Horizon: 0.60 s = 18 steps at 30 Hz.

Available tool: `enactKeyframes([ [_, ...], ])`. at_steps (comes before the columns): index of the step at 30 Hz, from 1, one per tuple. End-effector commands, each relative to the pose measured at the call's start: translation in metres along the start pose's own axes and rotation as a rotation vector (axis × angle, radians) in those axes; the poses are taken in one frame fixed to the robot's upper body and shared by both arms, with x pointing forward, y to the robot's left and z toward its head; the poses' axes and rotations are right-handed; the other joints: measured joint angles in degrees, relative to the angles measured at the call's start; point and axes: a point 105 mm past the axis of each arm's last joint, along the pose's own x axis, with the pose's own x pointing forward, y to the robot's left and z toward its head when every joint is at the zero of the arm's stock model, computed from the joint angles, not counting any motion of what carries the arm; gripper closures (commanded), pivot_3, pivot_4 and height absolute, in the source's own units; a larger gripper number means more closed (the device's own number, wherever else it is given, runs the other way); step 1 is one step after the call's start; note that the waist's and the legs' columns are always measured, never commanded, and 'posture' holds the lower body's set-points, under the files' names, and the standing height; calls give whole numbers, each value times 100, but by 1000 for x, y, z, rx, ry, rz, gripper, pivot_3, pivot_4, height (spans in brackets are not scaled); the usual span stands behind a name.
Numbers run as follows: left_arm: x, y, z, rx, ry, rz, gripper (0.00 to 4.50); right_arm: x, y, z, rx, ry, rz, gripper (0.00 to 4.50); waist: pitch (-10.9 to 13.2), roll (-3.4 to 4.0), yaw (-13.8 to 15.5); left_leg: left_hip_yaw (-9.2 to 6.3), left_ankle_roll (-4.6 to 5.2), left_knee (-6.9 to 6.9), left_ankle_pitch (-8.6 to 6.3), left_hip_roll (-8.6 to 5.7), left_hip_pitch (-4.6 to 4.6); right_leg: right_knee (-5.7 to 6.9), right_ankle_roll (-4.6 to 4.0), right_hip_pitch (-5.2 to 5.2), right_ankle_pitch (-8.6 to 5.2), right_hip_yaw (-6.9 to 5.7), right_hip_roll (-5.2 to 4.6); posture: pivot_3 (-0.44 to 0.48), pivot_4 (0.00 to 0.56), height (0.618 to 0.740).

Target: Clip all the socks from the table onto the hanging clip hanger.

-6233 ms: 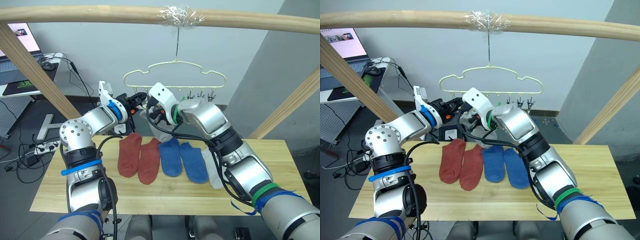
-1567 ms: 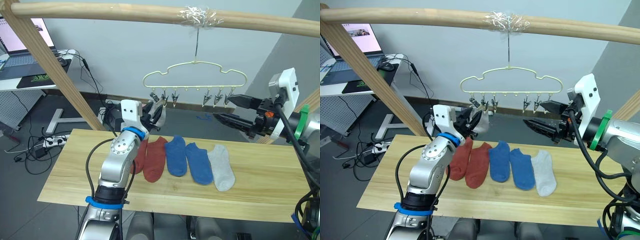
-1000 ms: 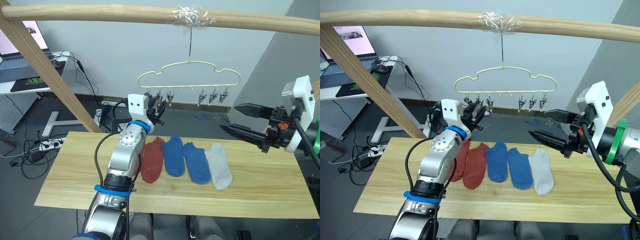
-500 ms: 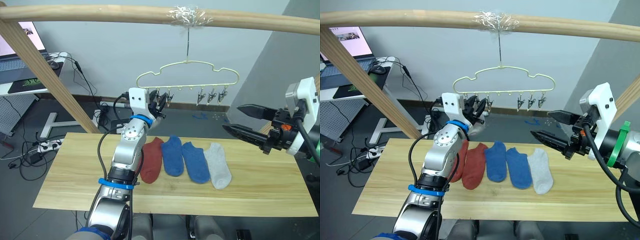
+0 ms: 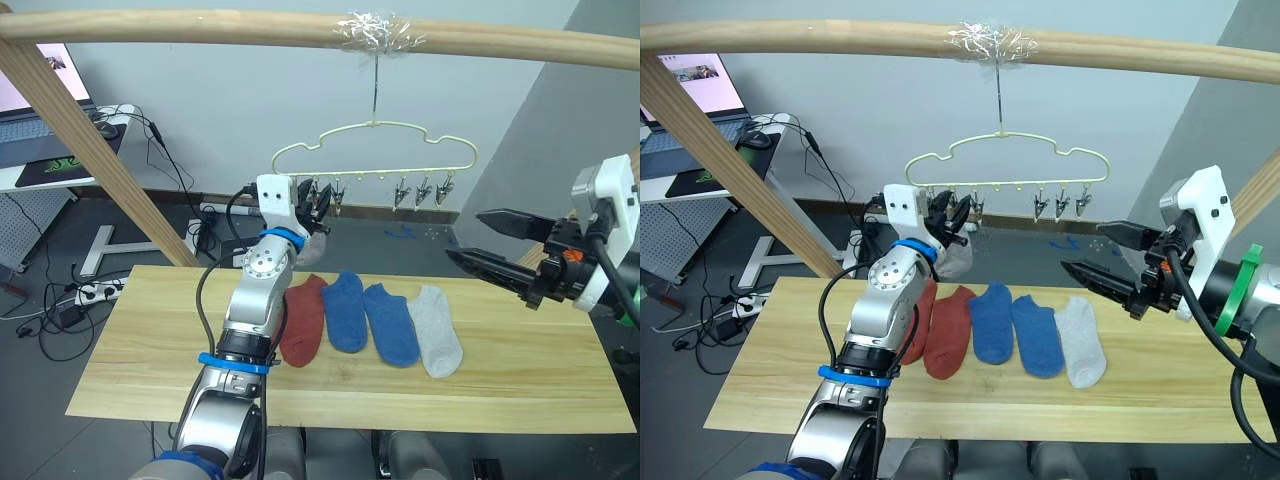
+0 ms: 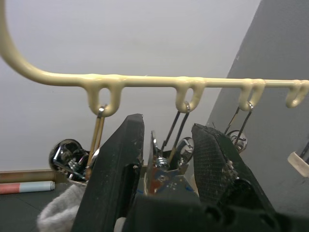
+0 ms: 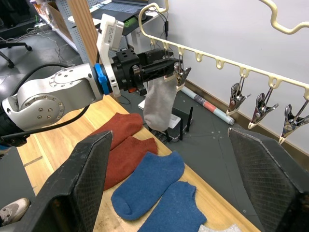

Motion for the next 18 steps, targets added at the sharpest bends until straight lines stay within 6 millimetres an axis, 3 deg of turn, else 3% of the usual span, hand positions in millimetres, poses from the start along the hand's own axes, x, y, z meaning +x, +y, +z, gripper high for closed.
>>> enactKeyframes([
  [1, 4, -4, 15, -10, -60, -18, 2870, -2, 2, 7, -29, -25, -2, 494, 0, 0, 0, 0, 0, 0, 0, 0, 0, 0, 0, 0, 0, 0, 0, -46, 210, 740],
  [8, 5, -6, 16, -42, -61, -39, 4335, -2, 2, 7, -24, -24, -8, 494, 0, 0, -6, 0, 0, 1, 0, 0, 0, 0, 1, 0, 0, 0, 0, -51, 214, 740],
  [13, 5, -4, 18, -44, -64, -38, 4389, 1, -1, 1, -10, -7, -26, 494, 0, -1, -7, 0, 0, 1, 0, 0, 0, 0, 1, 1, 0, 1, 0, -45, 216, 740],
  [18, 5, 3, 23, -94, -70, -27, 4389, 15, -21, -52, -44, 237, -138, 494, 0, 0, -9, 0, 0, 3, 0, 0, 1, 0, 1, 1, 1, 1, 1, -29, 209, 740],
])
